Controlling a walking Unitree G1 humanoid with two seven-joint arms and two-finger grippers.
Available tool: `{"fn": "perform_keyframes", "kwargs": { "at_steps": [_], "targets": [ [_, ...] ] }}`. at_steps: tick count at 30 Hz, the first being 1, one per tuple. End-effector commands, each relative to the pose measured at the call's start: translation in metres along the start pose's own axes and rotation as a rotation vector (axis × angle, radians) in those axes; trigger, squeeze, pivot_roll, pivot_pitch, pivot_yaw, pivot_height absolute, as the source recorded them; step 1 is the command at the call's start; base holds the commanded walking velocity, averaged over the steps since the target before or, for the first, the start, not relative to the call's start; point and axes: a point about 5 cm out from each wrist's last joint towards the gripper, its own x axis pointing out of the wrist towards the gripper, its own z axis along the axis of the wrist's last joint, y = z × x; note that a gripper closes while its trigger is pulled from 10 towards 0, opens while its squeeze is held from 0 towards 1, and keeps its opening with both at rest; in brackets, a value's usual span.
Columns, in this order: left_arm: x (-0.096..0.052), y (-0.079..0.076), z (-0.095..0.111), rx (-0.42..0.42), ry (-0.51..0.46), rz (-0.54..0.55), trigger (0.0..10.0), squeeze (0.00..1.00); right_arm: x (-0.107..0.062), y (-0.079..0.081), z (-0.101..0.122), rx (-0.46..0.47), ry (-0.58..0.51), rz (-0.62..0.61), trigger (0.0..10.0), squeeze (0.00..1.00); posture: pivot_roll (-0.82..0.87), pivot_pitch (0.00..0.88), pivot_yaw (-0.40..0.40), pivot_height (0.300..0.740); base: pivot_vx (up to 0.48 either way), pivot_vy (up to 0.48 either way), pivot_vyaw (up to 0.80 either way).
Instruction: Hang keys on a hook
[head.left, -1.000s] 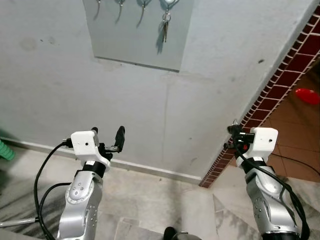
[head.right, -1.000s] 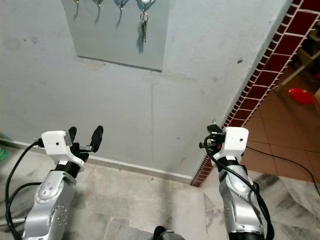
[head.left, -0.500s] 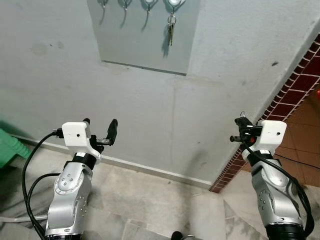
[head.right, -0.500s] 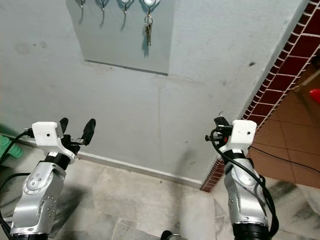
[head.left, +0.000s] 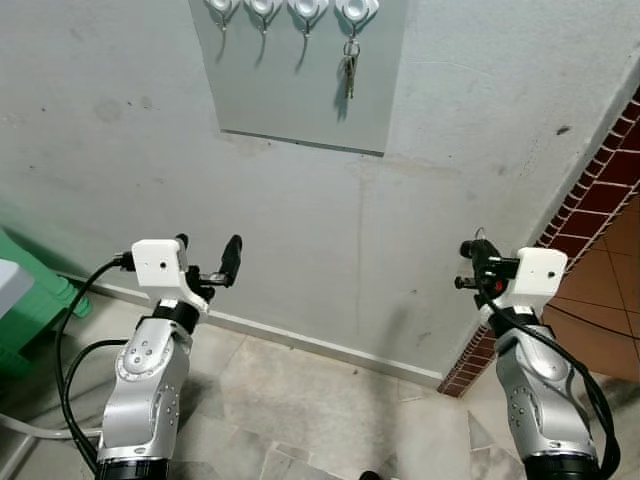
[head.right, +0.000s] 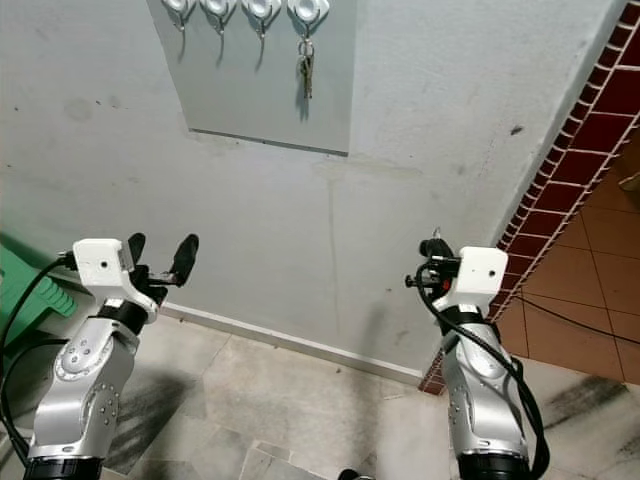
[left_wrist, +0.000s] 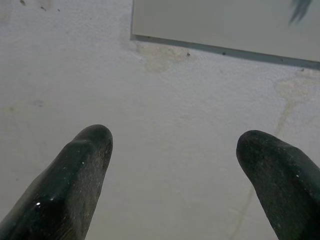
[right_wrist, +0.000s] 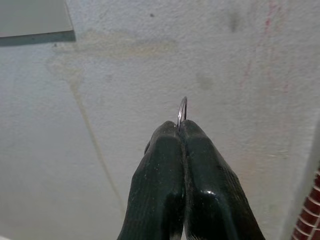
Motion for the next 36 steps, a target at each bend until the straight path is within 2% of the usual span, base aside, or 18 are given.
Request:
{"fn": "perform_keyframes", "kwargs": {
  "at_steps": [1, 13, 36],
  "targets": [
    [-0.001, 0.002, -0.002, 0.005, 0.02, -0.004, 10.0, 0.0, -0.002, 0.001, -0.004, -0.001, 0.014, 0.001, 10.0, 0.0, 0.05, 0.099, 0.044, 0.74, 0.0, 0.0, 0.0],
    [-0.003, 0.004, -0.006, -0.029, 0.028, 0.028, 10.0, 0.0, 0.004, 0.003, -0.001, -0.005, 0.004, 0.006, 10.0, 0.0, 0.05, 0.097, 0.023, 0.74, 0.0, 0.0, 0.0],
    [-0.001, -0.004, -0.013, -0.07, 0.021, 0.038, 10.0, 0.0, 0.004, 0.007, 0.0, -0.02, 0.011, 0.037, 10.0, 0.0, 0.03, 0.093, -0.02, 0.74, 0.0, 0.386, 0.0]
  ]
}}
